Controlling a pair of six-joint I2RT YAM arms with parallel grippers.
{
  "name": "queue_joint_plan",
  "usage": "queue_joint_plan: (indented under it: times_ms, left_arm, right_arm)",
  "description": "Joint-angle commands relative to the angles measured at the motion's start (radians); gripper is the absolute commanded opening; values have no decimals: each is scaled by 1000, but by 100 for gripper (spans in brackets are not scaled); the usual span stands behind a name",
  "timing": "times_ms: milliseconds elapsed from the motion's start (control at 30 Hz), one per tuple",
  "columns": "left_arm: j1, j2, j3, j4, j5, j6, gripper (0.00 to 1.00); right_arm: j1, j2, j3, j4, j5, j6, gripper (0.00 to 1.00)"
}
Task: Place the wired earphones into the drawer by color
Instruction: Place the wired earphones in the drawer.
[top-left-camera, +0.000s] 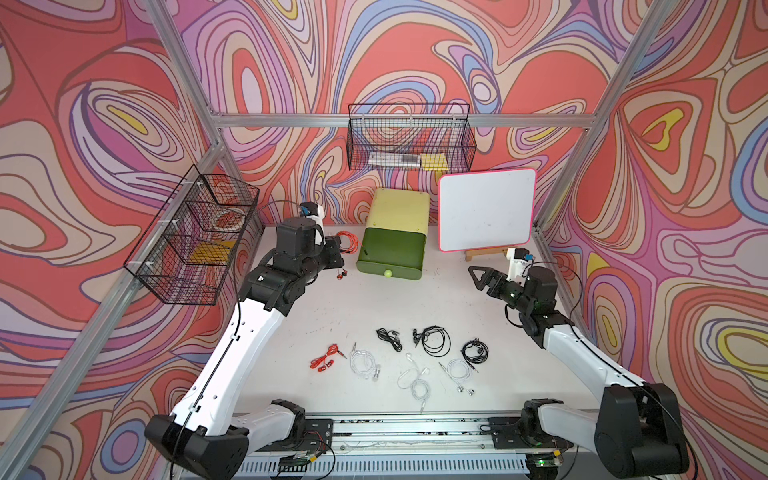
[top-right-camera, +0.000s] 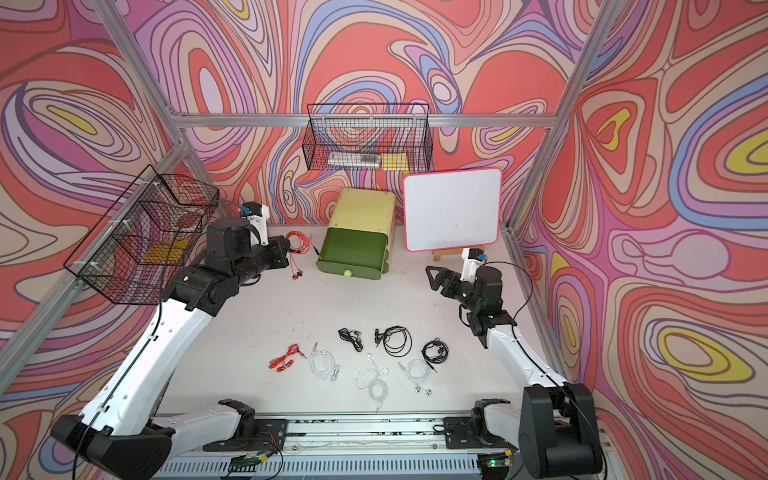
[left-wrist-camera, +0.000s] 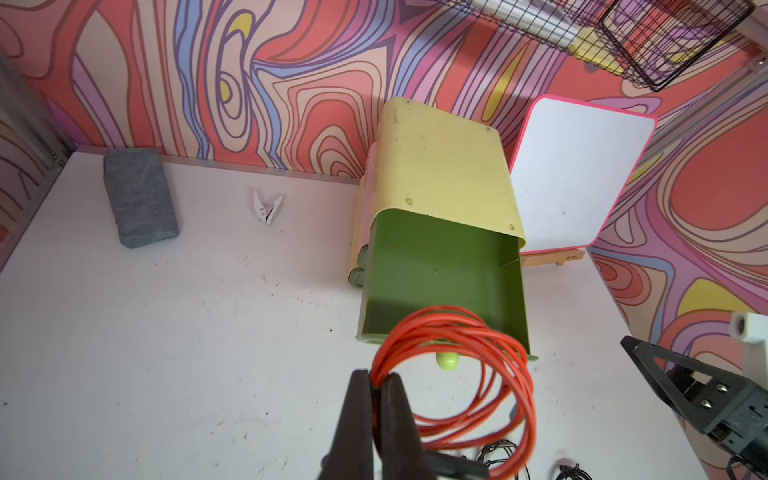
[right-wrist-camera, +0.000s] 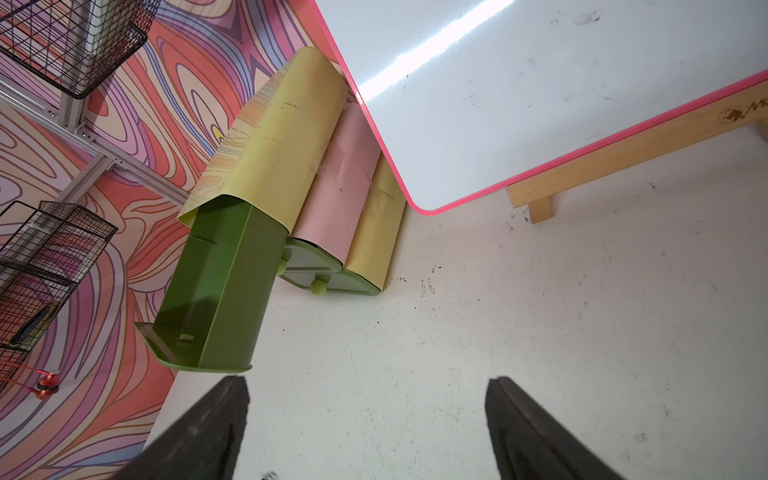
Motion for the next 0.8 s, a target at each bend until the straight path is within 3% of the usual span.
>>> queue_joint_plan:
  times_ms: [0,400,767]
  left_arm:
    - [-22,54,53,82,39,25,0]
    - [-69,299,224,178,84,33,0]
    - [-82,435,247,196,98,32,0]
  right_arm:
    - [-4,-17,-3,16,8,3,91]
    - [-5,-18,-1,16,2,5,92]
    - [-4,-20,-1,16,1,5,91]
